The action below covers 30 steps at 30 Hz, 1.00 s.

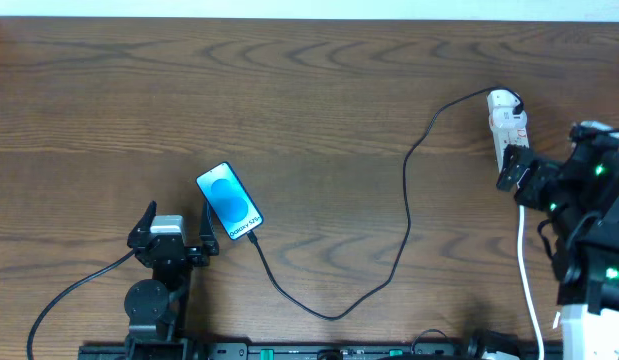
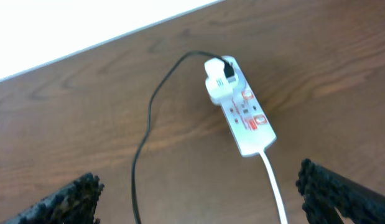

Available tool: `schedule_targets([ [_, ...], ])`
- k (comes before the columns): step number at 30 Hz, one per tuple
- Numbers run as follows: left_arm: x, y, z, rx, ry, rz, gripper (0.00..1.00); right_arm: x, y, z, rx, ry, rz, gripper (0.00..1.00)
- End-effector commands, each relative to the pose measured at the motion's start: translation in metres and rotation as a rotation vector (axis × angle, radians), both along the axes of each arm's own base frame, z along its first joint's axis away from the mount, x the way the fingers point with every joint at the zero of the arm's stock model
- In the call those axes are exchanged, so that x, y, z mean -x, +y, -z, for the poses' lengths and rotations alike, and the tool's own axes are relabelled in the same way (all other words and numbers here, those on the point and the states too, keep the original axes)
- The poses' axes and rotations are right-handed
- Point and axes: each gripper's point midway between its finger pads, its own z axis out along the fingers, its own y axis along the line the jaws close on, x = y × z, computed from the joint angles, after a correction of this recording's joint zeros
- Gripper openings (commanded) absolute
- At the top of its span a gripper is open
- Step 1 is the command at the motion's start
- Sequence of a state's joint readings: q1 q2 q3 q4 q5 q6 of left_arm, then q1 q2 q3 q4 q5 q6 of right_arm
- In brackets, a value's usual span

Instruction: Plug charger to phone and switch on socket

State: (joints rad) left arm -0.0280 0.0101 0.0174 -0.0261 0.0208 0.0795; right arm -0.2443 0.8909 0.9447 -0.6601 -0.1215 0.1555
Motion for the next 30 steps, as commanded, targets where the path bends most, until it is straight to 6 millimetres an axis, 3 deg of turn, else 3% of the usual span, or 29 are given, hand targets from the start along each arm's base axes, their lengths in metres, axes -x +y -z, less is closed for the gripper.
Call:
schedule_targets([
  [1, 0.001, 0.003, 0.016, -0.017, 0.052, -0.015, 0.86, 0.007, 0.005, 0.019, -0.059, -0.012, 0.022, 0.99],
  [7, 0.001, 0.003, 0.016, -0.017, 0.052, -0.015, 0.86, 0.013, 0.007, 0.044, -0.106, -0.072, 0.059, 0.99],
  [14, 0.001, 0.003, 0.016, -0.017, 0.052, -0.015, 0.86, 0.008, 0.006, 0.055, -0.167, -0.157, 0.1, 0.99],
  [30, 0.001, 0.003, 0.016, -0.017, 0.052, -0.015, 0.87, 0.011, 0.007, 0.034, -0.111, -0.293, 0.069, 0.99],
])
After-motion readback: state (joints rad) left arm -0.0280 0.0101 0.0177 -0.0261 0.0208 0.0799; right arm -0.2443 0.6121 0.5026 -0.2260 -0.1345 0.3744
